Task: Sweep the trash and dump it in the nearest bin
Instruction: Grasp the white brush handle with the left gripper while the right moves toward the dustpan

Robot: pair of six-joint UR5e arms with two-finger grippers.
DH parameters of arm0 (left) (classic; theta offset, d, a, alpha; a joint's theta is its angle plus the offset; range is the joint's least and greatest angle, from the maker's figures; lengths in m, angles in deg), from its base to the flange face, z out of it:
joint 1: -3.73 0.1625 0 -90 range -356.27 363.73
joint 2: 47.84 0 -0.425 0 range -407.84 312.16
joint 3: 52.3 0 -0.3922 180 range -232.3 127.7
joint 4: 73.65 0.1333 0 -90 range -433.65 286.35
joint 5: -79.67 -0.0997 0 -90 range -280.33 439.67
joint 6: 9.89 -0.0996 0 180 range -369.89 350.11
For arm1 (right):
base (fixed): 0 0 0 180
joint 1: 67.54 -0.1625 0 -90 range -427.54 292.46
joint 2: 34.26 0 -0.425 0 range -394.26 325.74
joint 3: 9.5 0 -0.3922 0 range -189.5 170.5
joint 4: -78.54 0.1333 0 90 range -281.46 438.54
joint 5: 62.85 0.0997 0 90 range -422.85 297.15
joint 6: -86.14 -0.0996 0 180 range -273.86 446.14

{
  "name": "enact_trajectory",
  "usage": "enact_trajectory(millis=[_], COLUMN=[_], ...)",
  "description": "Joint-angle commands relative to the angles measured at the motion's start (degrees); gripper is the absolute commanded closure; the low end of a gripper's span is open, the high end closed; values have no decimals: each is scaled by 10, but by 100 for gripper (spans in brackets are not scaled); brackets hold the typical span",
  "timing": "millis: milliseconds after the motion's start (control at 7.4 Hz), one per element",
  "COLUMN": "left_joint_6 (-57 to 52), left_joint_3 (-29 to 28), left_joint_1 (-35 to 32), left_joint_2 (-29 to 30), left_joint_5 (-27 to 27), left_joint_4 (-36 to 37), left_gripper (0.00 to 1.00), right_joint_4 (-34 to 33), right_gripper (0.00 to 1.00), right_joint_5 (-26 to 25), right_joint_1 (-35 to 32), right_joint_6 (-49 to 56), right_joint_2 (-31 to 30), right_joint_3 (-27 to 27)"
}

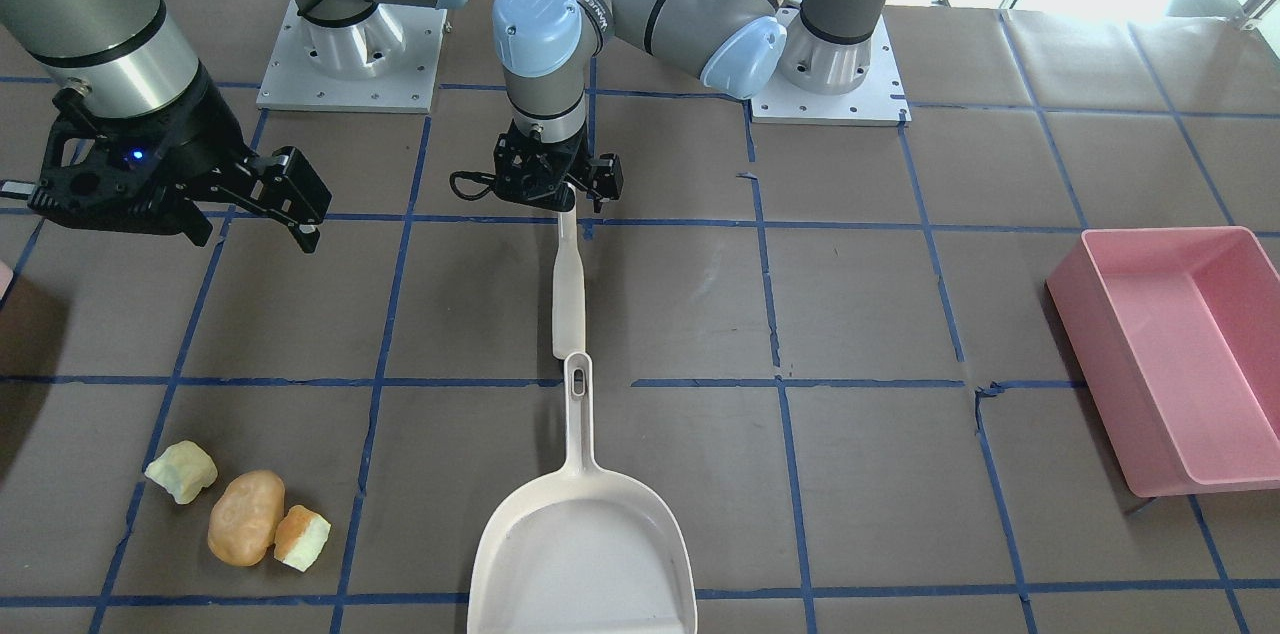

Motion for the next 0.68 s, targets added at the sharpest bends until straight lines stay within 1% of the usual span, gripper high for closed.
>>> enact_trajectory(millis=[0,135,270,405,541], left_joint_6=[-2,-5,-5,-4,-4], left_joint_3=[3,3,5,12,14], left_joint_1=[-4,-4,-4,-4,-4], left_joint_2=[8,7,7,7,8], left_joint_5=[0,0,0,-1,-2], left_joint_4=[3,3,3,3,3], left_gripper=[18,34,44,57,72], right_joint_4=[-1,-2,-4,-10,-22], right_gripper=[0,0,0,0,0], right_joint_5=[-3,0,5,7,24], right_joint_1=[-1,-1,-1,-3,-18], right_joint_6=[0,-1,0,7,5], right_joint_2=[0,4,2,5,31], right_joint_3=[14,14,11,8,4])
